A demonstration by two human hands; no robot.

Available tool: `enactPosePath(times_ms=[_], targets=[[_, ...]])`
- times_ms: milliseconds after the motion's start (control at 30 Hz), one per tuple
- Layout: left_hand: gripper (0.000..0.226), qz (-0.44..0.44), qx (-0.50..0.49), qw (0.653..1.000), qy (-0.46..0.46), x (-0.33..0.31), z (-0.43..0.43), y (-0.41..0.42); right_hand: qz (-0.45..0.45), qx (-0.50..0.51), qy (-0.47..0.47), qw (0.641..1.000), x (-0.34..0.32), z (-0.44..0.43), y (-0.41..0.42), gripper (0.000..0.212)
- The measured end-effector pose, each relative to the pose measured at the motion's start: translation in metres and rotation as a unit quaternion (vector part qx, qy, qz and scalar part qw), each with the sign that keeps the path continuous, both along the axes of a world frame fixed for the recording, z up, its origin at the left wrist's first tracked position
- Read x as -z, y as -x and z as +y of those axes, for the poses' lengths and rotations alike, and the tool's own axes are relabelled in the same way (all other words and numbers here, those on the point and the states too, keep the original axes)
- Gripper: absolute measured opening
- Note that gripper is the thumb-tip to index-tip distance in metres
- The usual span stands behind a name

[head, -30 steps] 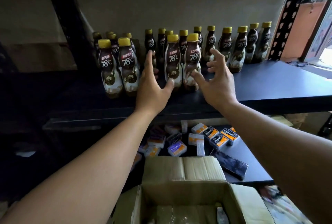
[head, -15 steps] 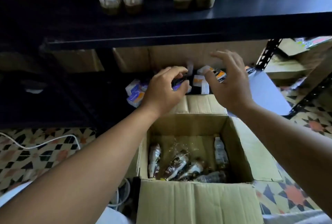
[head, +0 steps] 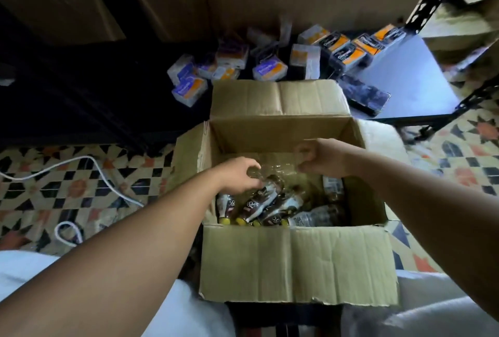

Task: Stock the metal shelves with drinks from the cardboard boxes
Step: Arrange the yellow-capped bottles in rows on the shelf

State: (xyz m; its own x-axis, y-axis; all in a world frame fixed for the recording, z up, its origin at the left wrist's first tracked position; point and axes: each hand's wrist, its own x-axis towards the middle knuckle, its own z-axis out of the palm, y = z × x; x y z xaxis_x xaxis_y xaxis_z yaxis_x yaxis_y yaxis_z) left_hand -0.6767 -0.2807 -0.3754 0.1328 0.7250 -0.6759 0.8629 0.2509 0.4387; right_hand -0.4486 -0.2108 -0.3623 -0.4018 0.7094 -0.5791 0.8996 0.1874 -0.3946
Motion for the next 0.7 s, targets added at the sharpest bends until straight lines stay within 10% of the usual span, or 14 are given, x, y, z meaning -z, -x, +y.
enactPosePath(times_ms=[700], targets=[[0.088, -0.029, -0.103, 0.994, -0.003, 0.111, -0.016, -0.003, 0.121, 0.017, 0.065, 0.99, 0.137, -0.026, -0.028, 0.079]])
